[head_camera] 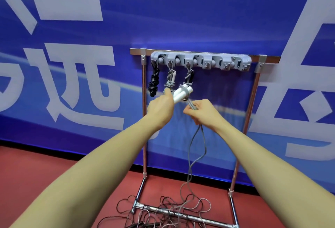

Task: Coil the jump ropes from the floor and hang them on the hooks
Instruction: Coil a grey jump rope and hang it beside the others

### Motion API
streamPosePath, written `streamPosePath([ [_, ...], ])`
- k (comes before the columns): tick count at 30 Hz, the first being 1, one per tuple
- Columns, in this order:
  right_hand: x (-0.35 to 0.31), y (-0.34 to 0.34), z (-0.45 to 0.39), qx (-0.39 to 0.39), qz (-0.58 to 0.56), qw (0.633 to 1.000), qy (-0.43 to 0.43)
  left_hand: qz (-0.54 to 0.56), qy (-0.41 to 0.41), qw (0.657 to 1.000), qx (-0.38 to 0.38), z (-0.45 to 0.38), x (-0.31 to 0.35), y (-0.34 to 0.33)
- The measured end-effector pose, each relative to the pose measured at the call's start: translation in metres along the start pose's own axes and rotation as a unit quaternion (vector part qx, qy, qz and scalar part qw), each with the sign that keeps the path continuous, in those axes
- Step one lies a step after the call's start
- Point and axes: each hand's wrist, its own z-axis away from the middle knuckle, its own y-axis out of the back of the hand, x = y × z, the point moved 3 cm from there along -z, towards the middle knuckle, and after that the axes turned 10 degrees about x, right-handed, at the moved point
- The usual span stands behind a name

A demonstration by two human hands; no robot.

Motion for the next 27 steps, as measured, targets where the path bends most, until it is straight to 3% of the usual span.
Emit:
streamPosePath([
  [3, -0.001, -0.003, 0.006, -0.034, 0.054, 0.998, 0.017, -0.035, 0.013, 0.999, -0.029, 0.002, -0.003, -0.007],
  [5, -0.006, -0.004, 0.009, -0.051, 0.186, 0.978, 0.085, -0.081, -0.002, 0.995, -0.053, 0.004, -0.007, -0.011],
  [8, -0.02, -0.003, 0.012, -0.008, 0.441, 0.871, 0.216, -0.136, -0.07, 0.986, -0.061, 0.008, -0.012, -0.015],
  [10, -0.026, 0.0, 0.012, 0.04, 0.476, 0.84, 0.257, -0.164, -0.117, 0.977, -0.064, 0.008, -0.013, -0.014],
  [12, -0.026, 0.002, 0.009, 0.088, 0.441, 0.86, 0.243, -0.183, -0.159, 0.969, -0.058, 0.004, -0.014, -0.009],
  [15, -0.018, 0.001, -0.001, 0.121, 0.268, 0.947, 0.126, -0.217, -0.253, 0.941, -0.052, -0.001, -0.009, -0.002],
  [17, -0.013, 0.0, -0.008, 0.111, 0.166, 0.976, 0.088, -0.238, -0.313, 0.918, -0.052, 0.001, -0.007, 0.001],
  [20, -0.005, 0.002, -0.016, 0.087, 0.103, 0.99, 0.031, -0.229, -0.357, 0.905, -0.041, 0.005, -0.01, -0.003],
  [22, -0.002, 0.005, -0.018, 0.072, 0.088, 0.993, 0.006, -0.164, -0.389, 0.907, -0.01, 0.007, -0.014, -0.005],
  [27, 0.007, 0.005, -0.018, 0.046, 0.116, 0.992, 0.026, -0.105, -0.468, 0.873, 0.089, 0.01, -0.016, -0.004],
])
